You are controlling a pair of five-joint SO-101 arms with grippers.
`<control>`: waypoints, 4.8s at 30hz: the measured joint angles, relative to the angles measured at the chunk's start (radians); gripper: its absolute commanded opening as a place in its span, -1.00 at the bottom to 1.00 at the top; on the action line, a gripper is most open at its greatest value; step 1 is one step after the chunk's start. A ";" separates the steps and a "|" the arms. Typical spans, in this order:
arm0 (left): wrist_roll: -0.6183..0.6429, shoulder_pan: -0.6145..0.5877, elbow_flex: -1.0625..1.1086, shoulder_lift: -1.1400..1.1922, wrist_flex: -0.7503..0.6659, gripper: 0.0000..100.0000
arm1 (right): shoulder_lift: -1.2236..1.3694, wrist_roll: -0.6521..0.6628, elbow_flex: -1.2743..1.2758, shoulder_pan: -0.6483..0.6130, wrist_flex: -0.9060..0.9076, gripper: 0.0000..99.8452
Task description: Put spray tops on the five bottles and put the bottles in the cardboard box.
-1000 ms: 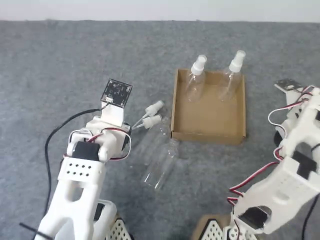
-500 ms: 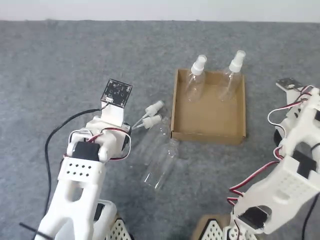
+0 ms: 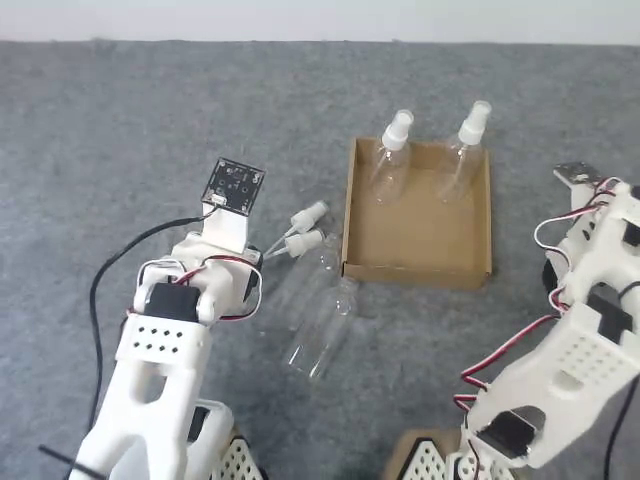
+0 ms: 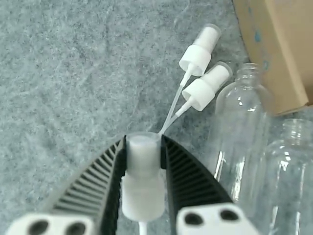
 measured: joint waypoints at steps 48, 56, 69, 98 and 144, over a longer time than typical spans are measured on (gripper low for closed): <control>0.224 -0.002 -0.868 -0.002 0.331 -0.98 | -1.260 -0.582 0.706 -1.185 -0.178 -0.99; 0.347 -0.002 -0.910 -0.012 0.253 -0.98 | -1.336 -0.591 0.934 -1.324 -0.423 -0.99; 0.511 0.000 -0.767 -0.014 0.078 -0.98 | -1.381 -0.591 1.056 -1.430 -0.537 -0.99; 0.520 0.081 -0.407 -0.273 -0.044 -0.98 | -1.381 -0.591 1.060 -1.435 -0.585 -0.99; 0.267 0.072 -0.535 -0.267 0.189 -0.71 | -1.407 -0.781 1.389 -1.353 -1.195 -0.99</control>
